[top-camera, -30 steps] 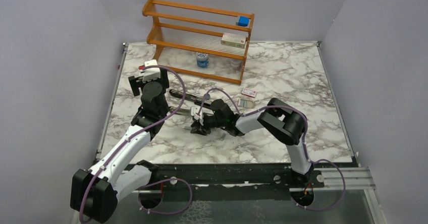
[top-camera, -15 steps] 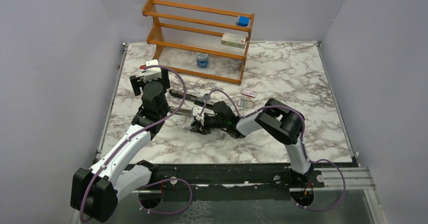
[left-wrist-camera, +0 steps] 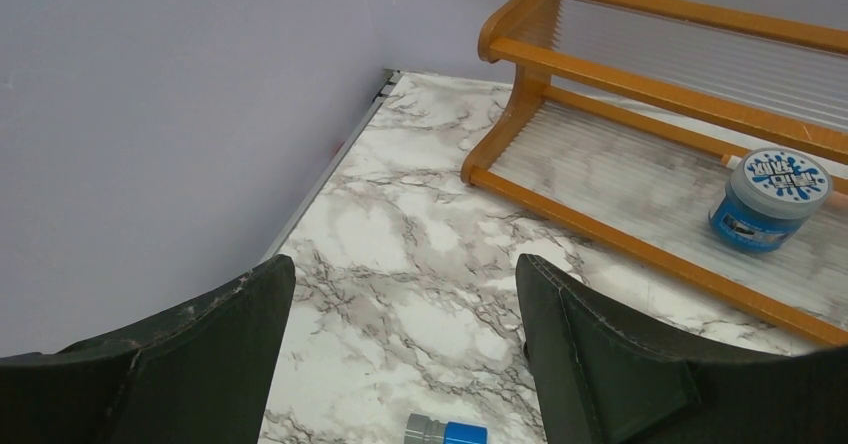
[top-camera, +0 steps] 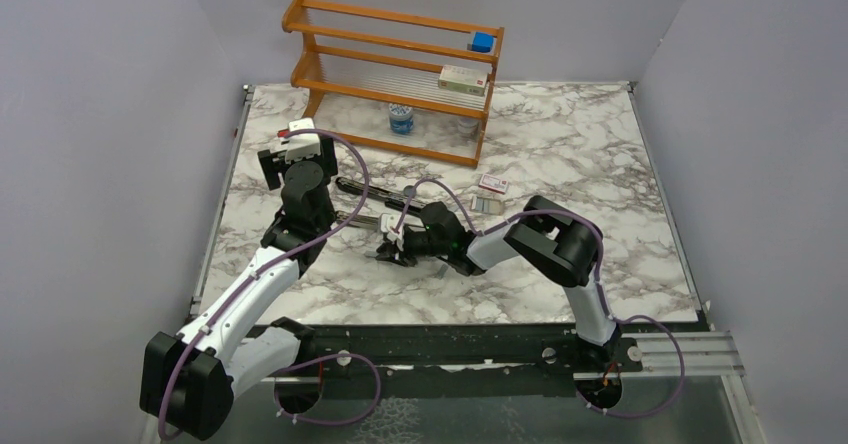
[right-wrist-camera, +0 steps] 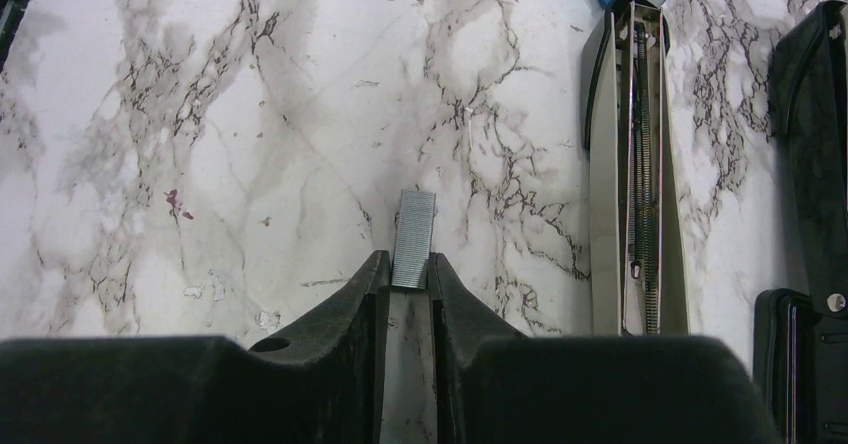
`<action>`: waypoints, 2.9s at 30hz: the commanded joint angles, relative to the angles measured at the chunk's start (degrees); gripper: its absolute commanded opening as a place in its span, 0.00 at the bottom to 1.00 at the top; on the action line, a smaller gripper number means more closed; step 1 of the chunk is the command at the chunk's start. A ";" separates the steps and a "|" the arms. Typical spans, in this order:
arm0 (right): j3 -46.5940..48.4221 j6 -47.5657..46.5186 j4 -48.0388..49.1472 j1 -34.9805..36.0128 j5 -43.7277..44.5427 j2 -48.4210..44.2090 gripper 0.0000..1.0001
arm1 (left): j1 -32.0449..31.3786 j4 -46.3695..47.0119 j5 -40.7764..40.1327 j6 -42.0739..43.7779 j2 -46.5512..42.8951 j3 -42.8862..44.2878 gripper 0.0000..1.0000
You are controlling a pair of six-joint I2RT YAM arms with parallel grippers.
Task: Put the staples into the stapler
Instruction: Pick up the staple from the center of the board.
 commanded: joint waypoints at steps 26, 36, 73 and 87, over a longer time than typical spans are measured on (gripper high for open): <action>-6.74 4.64 -9.54 -2.20 6.50 -18.75 0.01 | 0.23 -4.32 3.06 -3.04 0.40 2.67 0.82; -8.58 5.35 -15.17 -10.75 9.32 -27.11 0.01 | 0.25 -8.91 8.66 -3.44 4.11 5.36 0.80; -4.93 13.52 -27.44 -11.79 18.42 -32.42 0.01 | 2.88 -41.60 23.07 -21.89 20.99 26.59 0.99; -1.40 9.11 -32.16 -11.79 8.02 -30.23 0.01 | 6.55 -31.13 35.84 -16.95 17.36 20.04 0.99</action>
